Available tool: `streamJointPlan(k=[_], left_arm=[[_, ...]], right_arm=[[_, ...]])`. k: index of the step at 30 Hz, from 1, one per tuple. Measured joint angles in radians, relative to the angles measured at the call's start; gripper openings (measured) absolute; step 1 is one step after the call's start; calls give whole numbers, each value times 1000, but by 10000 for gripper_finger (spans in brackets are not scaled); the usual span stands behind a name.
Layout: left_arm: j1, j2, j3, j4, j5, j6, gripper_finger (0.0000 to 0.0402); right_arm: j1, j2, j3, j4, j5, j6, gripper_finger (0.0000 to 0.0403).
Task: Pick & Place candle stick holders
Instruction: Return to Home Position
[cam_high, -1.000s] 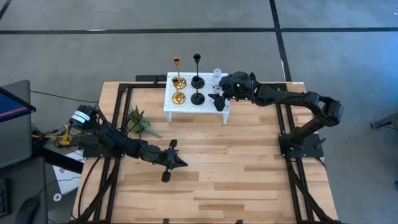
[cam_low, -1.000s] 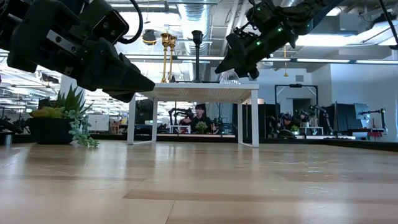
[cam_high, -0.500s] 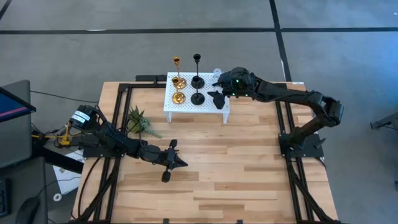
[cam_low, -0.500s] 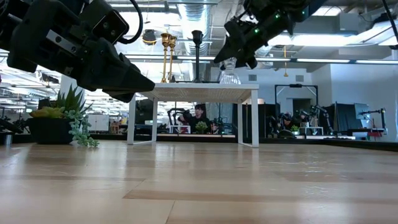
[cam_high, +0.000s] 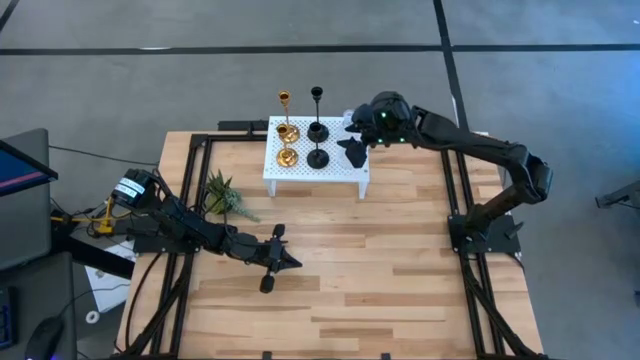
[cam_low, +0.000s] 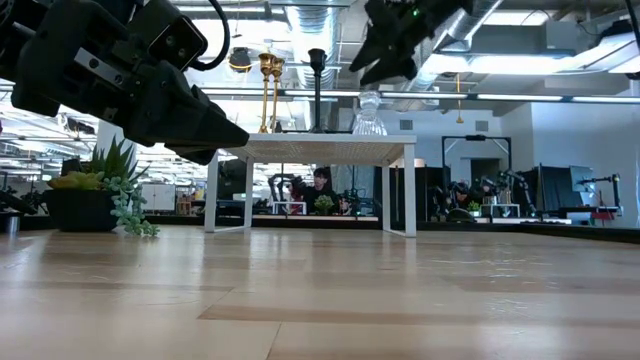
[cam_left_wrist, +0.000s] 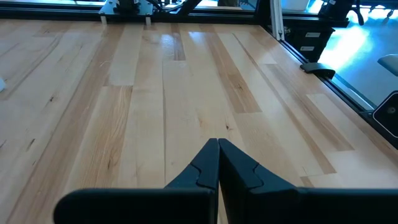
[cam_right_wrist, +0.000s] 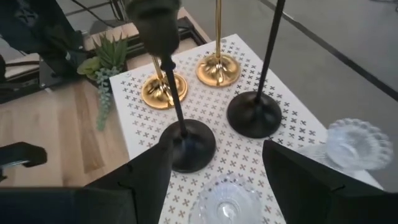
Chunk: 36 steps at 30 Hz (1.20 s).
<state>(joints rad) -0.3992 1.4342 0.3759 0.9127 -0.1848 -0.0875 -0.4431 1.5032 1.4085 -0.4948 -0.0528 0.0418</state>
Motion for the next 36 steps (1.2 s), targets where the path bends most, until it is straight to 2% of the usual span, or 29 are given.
streamJointPlan(k=[10,13,16,22,24,28,32,36], left_arm=[[-2,0,0,0,0,-6,4],[-11,0,0,0,1,-6,4],[-22,0,0,0,1,-6,4],[-34,0,0,0,0,-4,4],[-39,0,0,0,0,-3,4],[-49,0,0,0,0,-3,4],[-58,0,0,0,0,-3,4],[-60,0,0,0,-1,-3,4]], right_arm=[[52,-1,222,-304,1,-26,234],[83,-16,221,-334,0,-70,214],[132,-33,194,-321,-2,-126,175],[205,-86,84,-273,-2,-205,43],[215,-113,28,-226,-1,-217,12],[221,-188,-126,-95,1,-204,17],[221,-289,-313,38,-2,-202,3],[221,-403,-494,167,-51,-182,5]])
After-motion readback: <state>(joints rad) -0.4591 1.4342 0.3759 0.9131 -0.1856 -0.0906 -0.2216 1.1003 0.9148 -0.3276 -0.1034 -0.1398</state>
